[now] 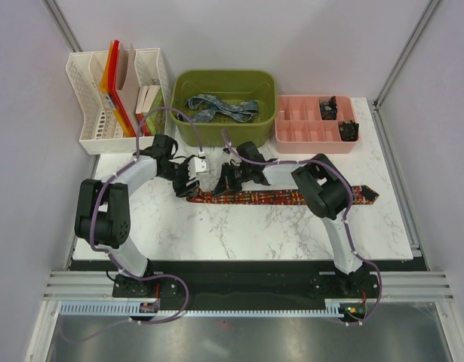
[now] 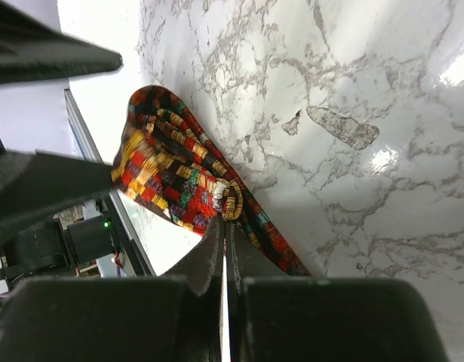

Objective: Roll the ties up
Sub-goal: Roll the tie at the center of the board.

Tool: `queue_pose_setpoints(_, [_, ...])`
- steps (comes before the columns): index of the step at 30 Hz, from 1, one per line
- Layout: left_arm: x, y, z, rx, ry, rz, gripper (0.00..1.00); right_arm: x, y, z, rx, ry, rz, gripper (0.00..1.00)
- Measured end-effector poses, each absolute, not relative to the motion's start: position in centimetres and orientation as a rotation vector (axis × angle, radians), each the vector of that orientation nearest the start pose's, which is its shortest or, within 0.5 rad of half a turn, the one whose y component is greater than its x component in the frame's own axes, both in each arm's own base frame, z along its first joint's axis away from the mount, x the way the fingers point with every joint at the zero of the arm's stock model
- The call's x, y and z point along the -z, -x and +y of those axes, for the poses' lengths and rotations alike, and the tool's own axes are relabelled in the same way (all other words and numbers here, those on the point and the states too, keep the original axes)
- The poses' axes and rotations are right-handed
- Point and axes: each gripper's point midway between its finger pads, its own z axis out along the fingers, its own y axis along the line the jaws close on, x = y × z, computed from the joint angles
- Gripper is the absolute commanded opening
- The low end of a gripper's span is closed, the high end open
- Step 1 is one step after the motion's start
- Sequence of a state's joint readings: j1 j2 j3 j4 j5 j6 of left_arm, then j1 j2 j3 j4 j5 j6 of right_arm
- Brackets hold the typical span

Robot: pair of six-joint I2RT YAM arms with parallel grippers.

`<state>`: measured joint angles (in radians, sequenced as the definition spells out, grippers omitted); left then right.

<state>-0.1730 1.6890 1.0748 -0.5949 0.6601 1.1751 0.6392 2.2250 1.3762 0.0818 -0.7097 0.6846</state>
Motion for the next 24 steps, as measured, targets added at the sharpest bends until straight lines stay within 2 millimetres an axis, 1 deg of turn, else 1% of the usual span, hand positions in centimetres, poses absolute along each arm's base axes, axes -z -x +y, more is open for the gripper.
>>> queue_pose_setpoints(3, [-5.7,-32.4,-14.1,0.559,-1.682,1.808,0.81,-2.4,-32.3,40.7,-1.42,0.34,2.571,0.0])
queue_pose_setpoints(6, [-5.9,-32.1,-14.9,0.571,-1.703,1.779,0.83,-2.4,-32.3,40.8,-1.427,0.327,2.569,0.0])
queue_pose_setpoints(9, [-5.9,-31.9,-15.4,0.574,-1.729,1.758,0.81,-2.4,-32.3,40.8,-1.435,0.311,2.568,0.0])
queue_pose_setpoints(10, [-5.8,-31.8,-15.5,0.574,-1.736,1.755,0.79,-2.4,-32.3,40.9,-1.438,0.307,2.566,0.0])
queue_pose_setpoints(11, [-5.6,-31.7,-15.6,0.577,-1.745,1.754,0.74,-2.5,-32.3,40.9,-1.441,0.299,2.567,0.0])
queue_pose_setpoints(13, [-5.0,-31.5,-15.8,0.588,-1.76,1.762,0.68,-2.5,-32.4,40.9,-1.446,0.291,2.564,0.0])
queue_pose_setpoints(14, [-4.6,-31.4,-15.8,0.595,-1.768,1.768,0.61,-2.5,-32.4,40.9,-1.448,0.289,2.563,0.01])
queue_pose_setpoints(16, [-3.9,-31.2,-15.8,0.607,-1.778,1.787,0.55,-2.5,-32.4,40.9,-1.451,0.289,2.558,0.03])
queue_pose_setpoints(18, [-3.6,-31.1,-15.8,0.61,-1.782,1.796,0.5,-2.5,-32.4,40.9,-1.459,0.285,2.557,0.05])
queue_pose_setpoints(19, [-3.6,-31.1,-15.8,0.609,-1.782,1.797,0.48,-2.6,-32.4,41.0,-1.464,0.284,2.555,0.12])
queue_pose_setpoints(20, [-3.7,-31.2,-15.8,0.608,-1.781,1.795,0.45,-2.6,-32.3,41.0,-1.469,0.282,2.554,0.15])
queue_pose_setpoints(22, [-3.8,-31.3,-15.8,0.608,-1.78,1.791,0.42,-2.7,-32.2,41.0,-1.483,0.276,2.554,0.22])
queue_pose_setpoints(24, [-3.8,-31.3,-15.9,0.615,-1.778,1.786,0.4,-2.8,-32.2,41.0,-1.495,0.274,2.554,0.25])
